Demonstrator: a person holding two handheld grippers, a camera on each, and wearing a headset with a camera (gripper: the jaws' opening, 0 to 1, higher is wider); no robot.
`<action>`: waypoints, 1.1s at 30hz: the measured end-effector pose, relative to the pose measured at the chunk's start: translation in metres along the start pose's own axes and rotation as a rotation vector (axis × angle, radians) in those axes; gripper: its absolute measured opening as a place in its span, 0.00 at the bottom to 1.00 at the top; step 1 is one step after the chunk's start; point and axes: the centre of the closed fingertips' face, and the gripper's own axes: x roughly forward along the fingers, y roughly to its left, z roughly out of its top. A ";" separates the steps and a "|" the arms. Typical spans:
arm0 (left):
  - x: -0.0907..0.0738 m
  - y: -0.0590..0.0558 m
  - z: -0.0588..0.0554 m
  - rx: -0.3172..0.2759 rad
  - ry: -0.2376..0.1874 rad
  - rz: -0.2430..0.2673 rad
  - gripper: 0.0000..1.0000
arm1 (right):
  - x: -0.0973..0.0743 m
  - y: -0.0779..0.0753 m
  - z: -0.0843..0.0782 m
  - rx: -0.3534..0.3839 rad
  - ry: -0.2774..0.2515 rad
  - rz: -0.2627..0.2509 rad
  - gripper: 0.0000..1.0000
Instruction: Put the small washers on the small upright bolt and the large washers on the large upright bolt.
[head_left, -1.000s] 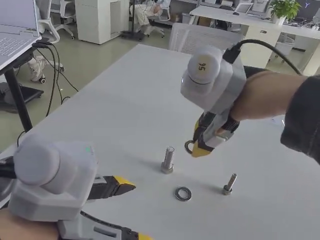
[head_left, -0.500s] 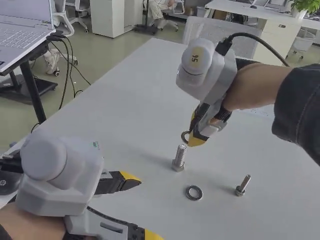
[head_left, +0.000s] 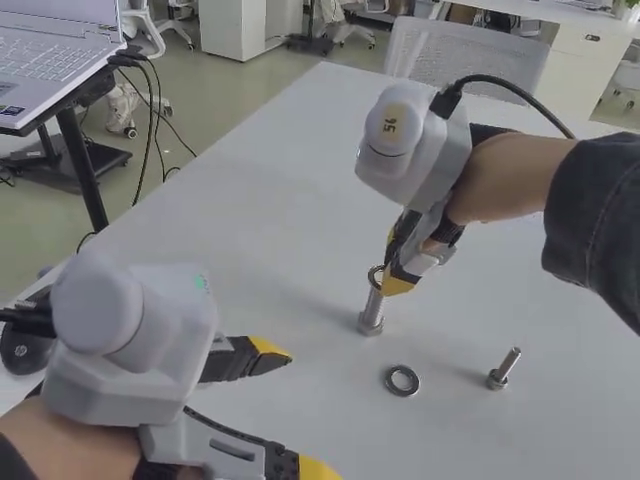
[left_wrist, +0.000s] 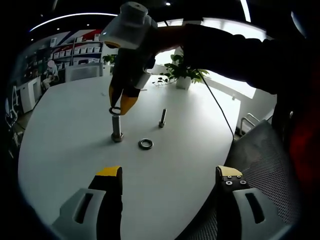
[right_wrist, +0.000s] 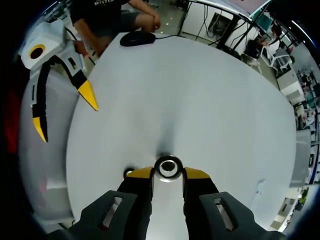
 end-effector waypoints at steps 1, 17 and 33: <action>0.000 0.000 0.000 -0.001 0.000 0.000 0.75 | 0.001 -0.001 -0.001 -0.002 0.002 0.000 0.23; 0.002 0.000 -0.003 -0.018 0.000 0.011 0.75 | 0.013 -0.002 -0.005 -0.010 0.016 0.021 0.23; 0.001 0.001 -0.005 -0.029 0.000 0.013 0.75 | 0.027 -0.003 -0.010 -0.010 0.031 0.038 0.23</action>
